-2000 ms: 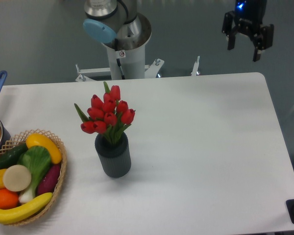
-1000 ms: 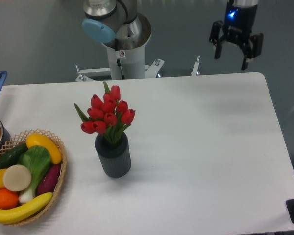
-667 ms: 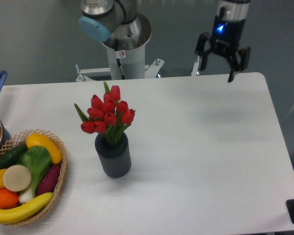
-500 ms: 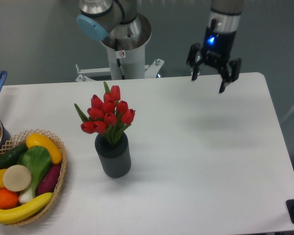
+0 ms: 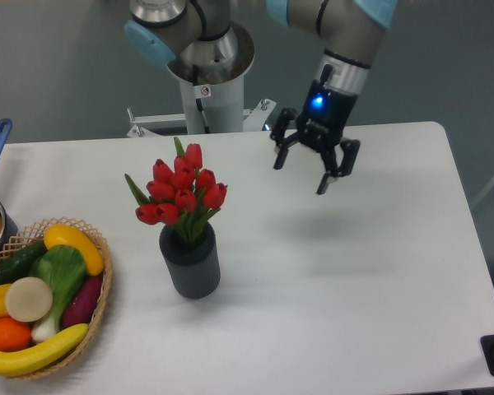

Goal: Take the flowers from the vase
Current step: 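Lower the gripper around the tulip stems just below the blooms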

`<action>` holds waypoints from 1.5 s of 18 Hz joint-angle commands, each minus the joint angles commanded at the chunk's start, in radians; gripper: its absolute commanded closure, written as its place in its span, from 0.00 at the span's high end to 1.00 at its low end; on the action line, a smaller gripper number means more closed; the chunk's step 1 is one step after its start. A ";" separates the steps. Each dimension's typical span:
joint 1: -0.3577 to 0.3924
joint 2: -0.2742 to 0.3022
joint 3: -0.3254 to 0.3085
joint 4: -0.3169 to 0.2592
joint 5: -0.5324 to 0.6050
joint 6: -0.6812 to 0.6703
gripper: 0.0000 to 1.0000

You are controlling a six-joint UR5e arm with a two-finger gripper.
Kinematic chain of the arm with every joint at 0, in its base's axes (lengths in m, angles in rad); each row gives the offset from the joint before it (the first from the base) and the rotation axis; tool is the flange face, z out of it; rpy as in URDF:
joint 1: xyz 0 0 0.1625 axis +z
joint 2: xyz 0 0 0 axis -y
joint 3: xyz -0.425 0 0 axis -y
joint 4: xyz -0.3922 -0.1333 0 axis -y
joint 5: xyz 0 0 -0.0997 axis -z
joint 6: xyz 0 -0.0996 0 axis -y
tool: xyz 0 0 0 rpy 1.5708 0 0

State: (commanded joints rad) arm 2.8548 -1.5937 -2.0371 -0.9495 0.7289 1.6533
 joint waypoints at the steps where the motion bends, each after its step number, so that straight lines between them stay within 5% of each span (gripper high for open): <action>1: -0.006 -0.006 -0.006 0.000 -0.012 0.028 1.00; 12: -0.052 -0.023 -0.120 0.002 -0.259 0.150 1.00; 27: -0.156 -0.129 -0.084 0.032 -0.394 0.155 1.00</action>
State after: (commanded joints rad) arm 2.6983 -1.7226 -2.1215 -0.9173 0.3345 1.8086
